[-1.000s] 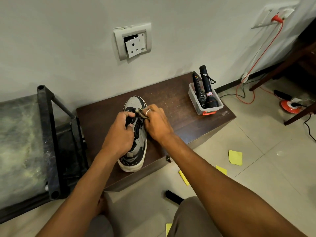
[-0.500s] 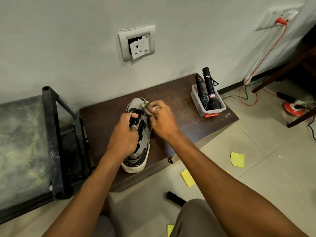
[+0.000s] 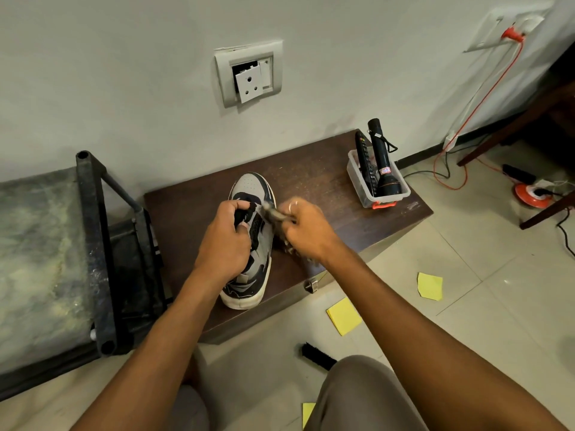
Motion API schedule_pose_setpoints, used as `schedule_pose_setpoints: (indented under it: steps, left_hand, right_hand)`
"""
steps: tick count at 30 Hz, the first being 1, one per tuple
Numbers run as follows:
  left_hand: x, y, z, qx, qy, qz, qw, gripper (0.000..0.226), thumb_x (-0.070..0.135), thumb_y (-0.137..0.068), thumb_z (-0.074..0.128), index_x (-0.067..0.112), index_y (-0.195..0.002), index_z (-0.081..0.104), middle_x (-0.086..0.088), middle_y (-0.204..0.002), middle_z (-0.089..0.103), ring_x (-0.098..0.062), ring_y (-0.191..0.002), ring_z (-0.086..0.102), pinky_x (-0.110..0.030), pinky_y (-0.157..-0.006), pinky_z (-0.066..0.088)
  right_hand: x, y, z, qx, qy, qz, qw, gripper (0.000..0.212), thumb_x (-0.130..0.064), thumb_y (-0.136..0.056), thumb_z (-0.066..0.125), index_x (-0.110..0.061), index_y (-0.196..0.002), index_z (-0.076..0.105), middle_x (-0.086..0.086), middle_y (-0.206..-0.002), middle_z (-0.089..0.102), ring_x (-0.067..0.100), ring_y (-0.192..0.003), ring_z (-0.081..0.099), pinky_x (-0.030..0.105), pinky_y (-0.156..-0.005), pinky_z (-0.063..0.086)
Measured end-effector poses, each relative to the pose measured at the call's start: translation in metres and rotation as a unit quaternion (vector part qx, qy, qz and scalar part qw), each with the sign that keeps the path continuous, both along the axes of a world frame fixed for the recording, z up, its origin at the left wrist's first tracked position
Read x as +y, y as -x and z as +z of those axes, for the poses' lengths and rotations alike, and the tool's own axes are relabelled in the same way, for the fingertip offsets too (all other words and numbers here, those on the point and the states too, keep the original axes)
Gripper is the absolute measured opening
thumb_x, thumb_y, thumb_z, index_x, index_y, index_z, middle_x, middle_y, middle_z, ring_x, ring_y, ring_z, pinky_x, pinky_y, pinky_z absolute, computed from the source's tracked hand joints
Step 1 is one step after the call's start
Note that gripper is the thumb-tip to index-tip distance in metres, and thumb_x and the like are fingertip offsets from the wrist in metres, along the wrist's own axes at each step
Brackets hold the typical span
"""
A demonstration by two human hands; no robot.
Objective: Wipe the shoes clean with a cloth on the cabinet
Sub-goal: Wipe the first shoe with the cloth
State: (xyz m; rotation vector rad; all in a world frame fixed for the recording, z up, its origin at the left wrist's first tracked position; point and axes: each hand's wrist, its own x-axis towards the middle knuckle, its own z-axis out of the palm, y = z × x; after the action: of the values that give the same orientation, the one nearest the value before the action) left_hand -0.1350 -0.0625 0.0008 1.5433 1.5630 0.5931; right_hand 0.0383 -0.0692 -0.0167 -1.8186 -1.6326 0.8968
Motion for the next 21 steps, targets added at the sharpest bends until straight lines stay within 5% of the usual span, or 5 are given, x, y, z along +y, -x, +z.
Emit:
schedule_pose_setpoints:
  steps: [5,8,13,17,21]
  left_hand:
    - [0.002,0.002,-0.001,-0.003,-0.005,-0.004,1.000,0.031,0.015,-0.106,0.043,0.036,-0.128,0.048,0.006,-0.099,0.062,-0.012,-0.070,0.060,-0.033,-0.061,0.046]
    - [0.002,0.002,-0.003,-0.005,-0.009,-0.001,1.000,0.031,0.016,-0.106,0.043,0.035,-0.129,0.049,0.009,-0.106,0.059,-0.012,-0.082,0.063,-0.034,-0.070,0.050]
    - [0.001,0.001,-0.005,-0.021,-0.013,0.015,1.000,0.031,0.015,-0.106,0.044,0.034,-0.130,0.050,0.007,-0.121,0.056,-0.017,-0.100,0.062,-0.038,-0.084,0.051]
    - [-0.001,0.000,-0.006,-0.044,-0.021,0.035,0.998,0.031,0.012,-0.105,0.045,0.031,-0.129,0.051,0.009,-0.123,0.055,-0.012,-0.109,0.057,-0.032,-0.089,0.045]
    - [-0.001,0.000,-0.003,-0.048,-0.014,0.024,0.998,0.030,0.015,-0.106,0.044,0.032,-0.130,0.050,0.010,-0.121,0.055,-0.010,-0.099,0.061,-0.037,-0.090,0.050]
  right_hand:
    - [0.008,0.026,-0.025,-0.114,-0.034,0.012,0.993,0.047,0.002,-0.096,0.050,-0.019,-0.136,0.065,-0.004,-0.143,0.055,0.019,-0.115,0.047,0.039,-0.106,0.047]
    - [-0.005,0.024,-0.029,-0.090,-0.026,0.014,0.996,0.043,0.000,-0.096,0.050,-0.022,-0.128,0.069,-0.004,-0.128,0.061,0.020,-0.110,0.052,0.039,-0.101,0.050]
    - [-0.049,0.027,-0.009,0.062,0.030,-0.010,0.998,0.027,0.000,-0.098,0.054,-0.011,-0.112,0.074,-0.017,-0.098,0.055,-0.002,-0.086,0.056,0.004,-0.072,0.041]
    - [-0.079,0.030,0.010,0.137,0.079,-0.003,0.987,0.035,-0.003,-0.098,0.056,-0.031,-0.084,0.071,-0.013,-0.092,0.061,0.005,-0.078,0.060,0.017,-0.068,0.046]
    - [-0.067,0.016,0.016,0.159,0.097,-0.091,0.978,0.025,-0.006,-0.099,0.055,-0.022,-0.090,0.072,-0.004,-0.076,0.062,0.007,-0.063,0.054,0.017,-0.055,0.041]
